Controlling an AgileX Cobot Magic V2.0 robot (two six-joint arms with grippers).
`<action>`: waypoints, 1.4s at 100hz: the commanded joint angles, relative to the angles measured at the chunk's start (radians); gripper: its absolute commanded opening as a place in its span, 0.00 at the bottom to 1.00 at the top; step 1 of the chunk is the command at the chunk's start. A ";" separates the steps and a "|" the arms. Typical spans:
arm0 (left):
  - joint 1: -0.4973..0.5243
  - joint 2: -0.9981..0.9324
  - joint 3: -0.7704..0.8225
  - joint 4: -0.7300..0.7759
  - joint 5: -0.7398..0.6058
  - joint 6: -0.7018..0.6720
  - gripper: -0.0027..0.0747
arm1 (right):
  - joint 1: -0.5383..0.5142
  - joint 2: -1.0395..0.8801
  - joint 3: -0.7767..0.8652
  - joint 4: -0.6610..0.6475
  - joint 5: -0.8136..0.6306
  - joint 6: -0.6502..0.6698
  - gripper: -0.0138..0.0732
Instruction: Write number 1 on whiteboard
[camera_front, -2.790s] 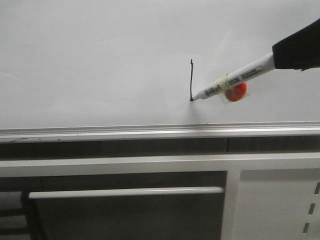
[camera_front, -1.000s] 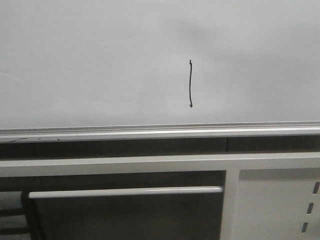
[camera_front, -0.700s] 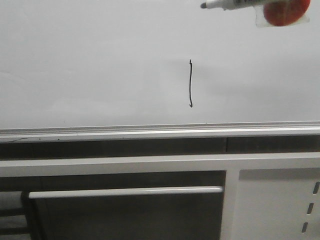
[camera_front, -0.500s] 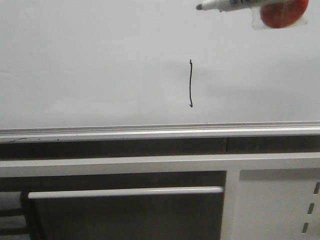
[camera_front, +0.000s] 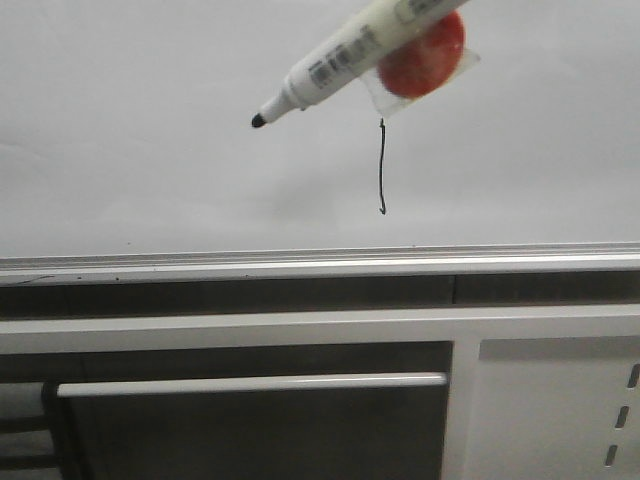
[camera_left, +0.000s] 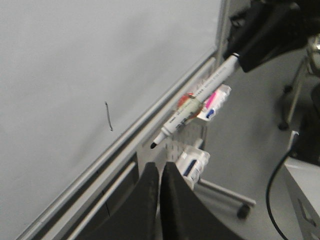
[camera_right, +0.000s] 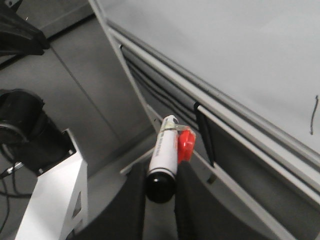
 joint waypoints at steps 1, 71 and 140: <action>0.001 0.107 -0.105 -0.025 0.062 0.022 0.01 | -0.001 0.097 -0.130 -0.023 0.091 0.059 0.11; 0.001 0.450 -0.271 -0.371 0.172 0.395 0.54 | 0.191 0.307 -0.333 -0.083 0.086 0.104 0.11; 0.001 0.502 -0.271 -0.282 0.176 0.418 0.43 | 0.283 0.413 -0.404 -0.083 0.045 0.139 0.11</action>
